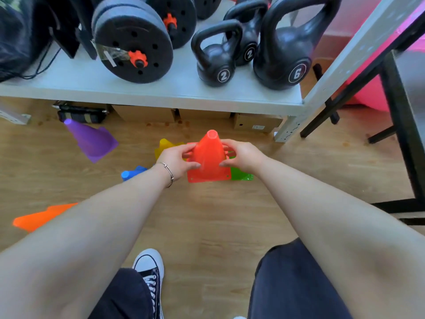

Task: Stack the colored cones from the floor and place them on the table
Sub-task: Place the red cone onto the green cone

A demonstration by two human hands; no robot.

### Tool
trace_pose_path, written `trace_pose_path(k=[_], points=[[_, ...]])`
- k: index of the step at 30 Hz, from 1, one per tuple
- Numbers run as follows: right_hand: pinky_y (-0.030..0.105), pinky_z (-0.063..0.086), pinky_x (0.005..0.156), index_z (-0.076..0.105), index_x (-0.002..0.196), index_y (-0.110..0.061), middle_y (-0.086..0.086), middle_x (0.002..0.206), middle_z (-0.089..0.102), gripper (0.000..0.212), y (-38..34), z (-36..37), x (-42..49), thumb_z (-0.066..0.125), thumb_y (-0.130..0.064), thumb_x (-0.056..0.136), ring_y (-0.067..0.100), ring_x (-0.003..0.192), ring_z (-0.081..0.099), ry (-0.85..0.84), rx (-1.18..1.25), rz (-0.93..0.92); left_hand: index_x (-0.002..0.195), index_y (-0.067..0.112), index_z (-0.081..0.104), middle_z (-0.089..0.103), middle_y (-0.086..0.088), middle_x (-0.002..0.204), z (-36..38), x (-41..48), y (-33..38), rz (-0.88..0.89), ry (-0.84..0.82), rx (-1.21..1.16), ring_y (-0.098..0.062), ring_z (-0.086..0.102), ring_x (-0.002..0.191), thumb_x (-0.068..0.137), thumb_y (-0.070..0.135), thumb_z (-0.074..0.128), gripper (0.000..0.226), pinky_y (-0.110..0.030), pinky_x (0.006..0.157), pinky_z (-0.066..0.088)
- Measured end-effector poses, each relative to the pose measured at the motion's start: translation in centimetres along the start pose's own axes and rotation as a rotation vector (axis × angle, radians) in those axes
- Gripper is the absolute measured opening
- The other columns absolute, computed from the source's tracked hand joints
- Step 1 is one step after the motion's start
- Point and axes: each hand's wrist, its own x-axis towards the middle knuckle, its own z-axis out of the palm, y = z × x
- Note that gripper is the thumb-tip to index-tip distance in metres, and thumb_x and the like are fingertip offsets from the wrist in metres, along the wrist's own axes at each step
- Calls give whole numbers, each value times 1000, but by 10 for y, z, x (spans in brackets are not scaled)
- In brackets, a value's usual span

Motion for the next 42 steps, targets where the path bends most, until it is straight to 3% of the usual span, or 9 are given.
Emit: trace_pose_path(k=[6, 11, 20, 25, 28, 34, 36, 39, 42], points=[[31, 48, 102, 52, 137, -22, 2, 132, 64, 74, -8, -58, -5, 85, -24, 71, 16, 115, 62, 119, -43, 0, 127, 25, 62, 69, 4, 113, -4, 25, 50, 32, 77, -9, -7, 64, 99, 70, 19, 82, 61, -20, 90, 44], [32, 51, 93, 52, 136, -30, -4, 132, 63, 72, 16, -71, -11, 84, -24, 72, 16, 108, 64, 193, 13, 54, 126, 36, 60, 68, 9, 110, 14, 48, 68, 85, 44, 55, -7, 61, 91, 72, 26, 79, 59, -19, 79, 40], [34, 50, 99, 53, 135, -33, -5, 130, 64, 71, 78, -40, 17, 82, -23, 72, 16, 112, 64, 200, 40, 113, 134, 35, 54, 60, 8, 133, 66, 89, 29, 58, -6, 129, -14, 56, 120, 72, 35, 78, 66, -24, 100, 42], [36, 47, 103, 50, 140, -27, -1, 135, 62, 69, 101, -21, 25, 79, -22, 78, 17, 118, 61, 185, 61, 149, 134, 33, 53, 61, 7, 132, 85, 104, 18, 55, -49, 141, -13, 54, 121, 75, 32, 77, 64, -19, 93, 37], [38, 47, 103, 48, 142, -28, -1, 136, 61, 68, 112, -10, 29, 77, -22, 80, 18, 121, 59, 171, 58, 170, 133, 33, 54, 62, 9, 130, 98, 109, 9, 17, -67, 129, -13, 58, 117, 74, 32, 78, 64, -23, 98, 42], [26, 44, 100, 45, 145, -22, 4, 138, 59, 74, 128, 0, 40, 79, -20, 79, 17, 126, 55, 109, 4, 195, 136, 34, 50, 62, 7, 131, 122, 114, -13, 3, -99, 126, -14, 61, 115, 78, 33, 73, 63, -32, 104, 44], [21, 41, 96, 44, 146, -20, 5, 139, 59, 74, 131, 3, 41, 78, -17, 80, 17, 127, 55, 109, 13, 203, 137, 34, 50, 61, 5, 132, 128, 116, -18, -1, -88, 122, -15, 62, 113, 79, 32, 72, 62, -27, 97, 48], [22, 40, 94, 43, 145, -20, 4, 139, 58, 73, 134, 7, 41, 77, -16, 81, 18, 127, 55, 131, 40, 228, 139, 29, 49, 60, 5, 127, 133, 121, -21, -25, -92, 85, -12, 62, 102, 82, 24, 71, 61, -3, 64, 44], [24, 44, 96, 45, 144, -22, 4, 137, 60, 73, 139, 9, 44, 78, -14, 80, 16, 125, 57, 126, 91, 246, 138, 30, 49, 62, 5, 127, 136, 126, -22, -20, -106, 85, -11, 63, 102, 82, 25, 72, 61, -5, 70, 43]])
